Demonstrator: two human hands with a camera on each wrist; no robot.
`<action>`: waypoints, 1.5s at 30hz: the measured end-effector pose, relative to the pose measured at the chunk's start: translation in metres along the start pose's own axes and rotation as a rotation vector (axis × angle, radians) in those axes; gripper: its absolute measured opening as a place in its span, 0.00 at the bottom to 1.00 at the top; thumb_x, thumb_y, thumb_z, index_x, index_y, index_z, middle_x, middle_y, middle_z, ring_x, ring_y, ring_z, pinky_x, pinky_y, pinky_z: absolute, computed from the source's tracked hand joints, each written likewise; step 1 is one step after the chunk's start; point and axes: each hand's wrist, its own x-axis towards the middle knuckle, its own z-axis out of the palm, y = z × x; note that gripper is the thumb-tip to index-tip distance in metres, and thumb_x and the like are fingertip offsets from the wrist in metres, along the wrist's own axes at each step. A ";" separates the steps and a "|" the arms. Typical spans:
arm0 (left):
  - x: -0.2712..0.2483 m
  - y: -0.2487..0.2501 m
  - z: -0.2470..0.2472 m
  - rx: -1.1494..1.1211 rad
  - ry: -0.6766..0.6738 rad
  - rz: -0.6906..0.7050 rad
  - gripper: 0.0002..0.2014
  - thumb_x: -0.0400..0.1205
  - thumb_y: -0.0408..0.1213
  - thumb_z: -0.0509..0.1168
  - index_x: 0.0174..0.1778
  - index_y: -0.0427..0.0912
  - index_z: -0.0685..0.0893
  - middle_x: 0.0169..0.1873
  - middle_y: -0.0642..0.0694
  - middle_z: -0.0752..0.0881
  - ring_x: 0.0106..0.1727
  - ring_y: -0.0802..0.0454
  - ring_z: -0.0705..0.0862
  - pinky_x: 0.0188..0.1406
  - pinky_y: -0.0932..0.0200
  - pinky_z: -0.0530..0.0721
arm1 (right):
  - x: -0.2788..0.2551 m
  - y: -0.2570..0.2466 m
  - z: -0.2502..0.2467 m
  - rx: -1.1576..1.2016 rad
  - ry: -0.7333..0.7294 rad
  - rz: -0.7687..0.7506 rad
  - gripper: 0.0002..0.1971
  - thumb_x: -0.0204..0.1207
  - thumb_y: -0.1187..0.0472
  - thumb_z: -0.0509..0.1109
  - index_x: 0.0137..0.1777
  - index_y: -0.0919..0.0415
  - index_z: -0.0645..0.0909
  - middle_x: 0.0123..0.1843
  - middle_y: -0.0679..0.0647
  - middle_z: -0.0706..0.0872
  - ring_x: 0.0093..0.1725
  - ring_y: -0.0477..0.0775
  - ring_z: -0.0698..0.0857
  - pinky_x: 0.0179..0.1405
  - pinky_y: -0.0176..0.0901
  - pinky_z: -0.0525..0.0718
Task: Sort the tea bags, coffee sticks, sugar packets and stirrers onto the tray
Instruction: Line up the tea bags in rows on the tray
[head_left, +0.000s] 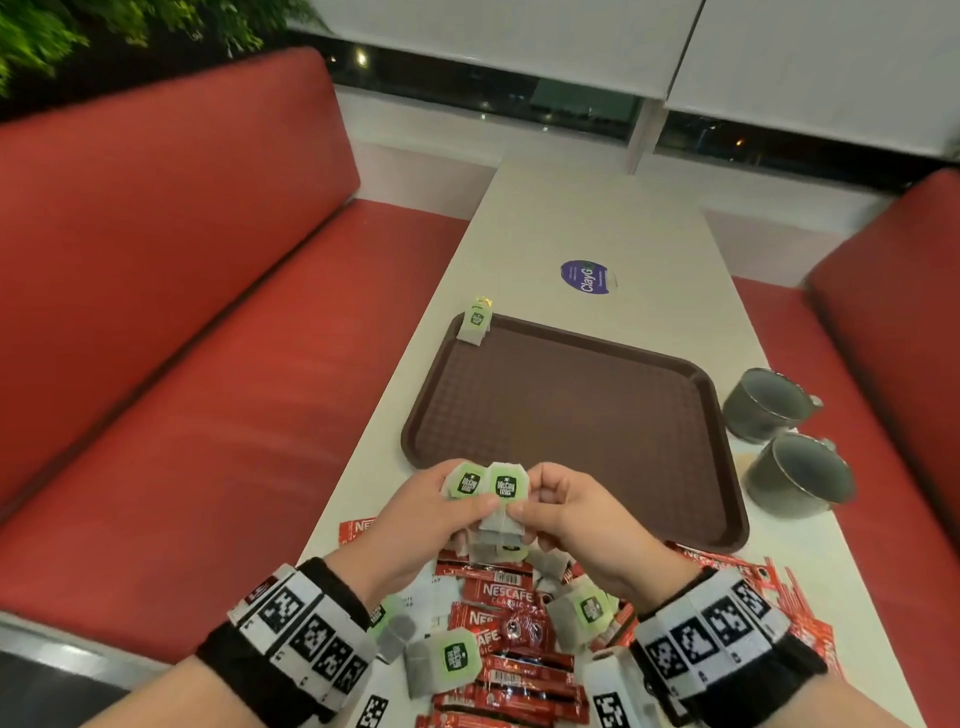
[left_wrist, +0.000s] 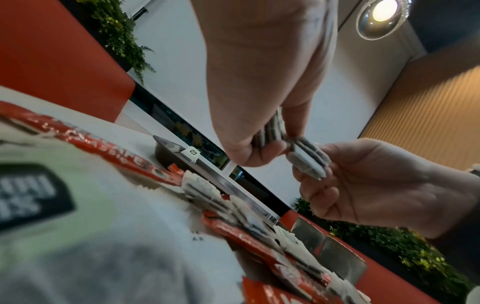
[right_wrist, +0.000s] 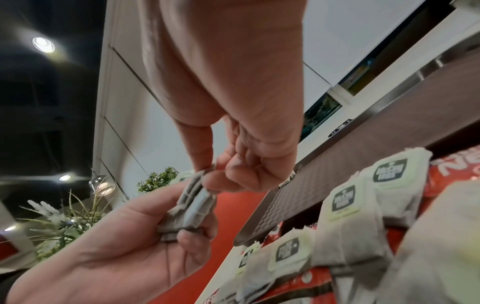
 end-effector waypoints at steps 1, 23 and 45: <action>0.002 0.000 0.000 -0.006 0.024 -0.004 0.04 0.78 0.31 0.71 0.47 0.42 0.84 0.27 0.53 0.84 0.27 0.60 0.79 0.27 0.61 0.77 | 0.003 0.001 0.000 -0.006 0.016 -0.002 0.05 0.75 0.69 0.72 0.42 0.61 0.80 0.30 0.50 0.84 0.27 0.45 0.80 0.26 0.34 0.73; 0.012 0.008 -0.046 -0.269 0.339 -0.039 0.08 0.82 0.30 0.65 0.55 0.40 0.85 0.42 0.44 0.88 0.35 0.56 0.77 0.31 0.59 0.70 | 0.181 -0.058 -0.017 -0.141 0.362 0.001 0.11 0.73 0.71 0.71 0.31 0.59 0.80 0.26 0.55 0.82 0.23 0.49 0.75 0.18 0.35 0.72; 0.033 0.010 -0.074 -0.225 0.498 -0.058 0.05 0.80 0.31 0.68 0.45 0.45 0.86 0.40 0.40 0.88 0.31 0.55 0.74 0.33 0.57 0.75 | 0.309 -0.041 -0.032 -0.365 0.348 0.132 0.03 0.76 0.70 0.68 0.45 0.62 0.78 0.42 0.58 0.85 0.39 0.54 0.86 0.47 0.48 0.90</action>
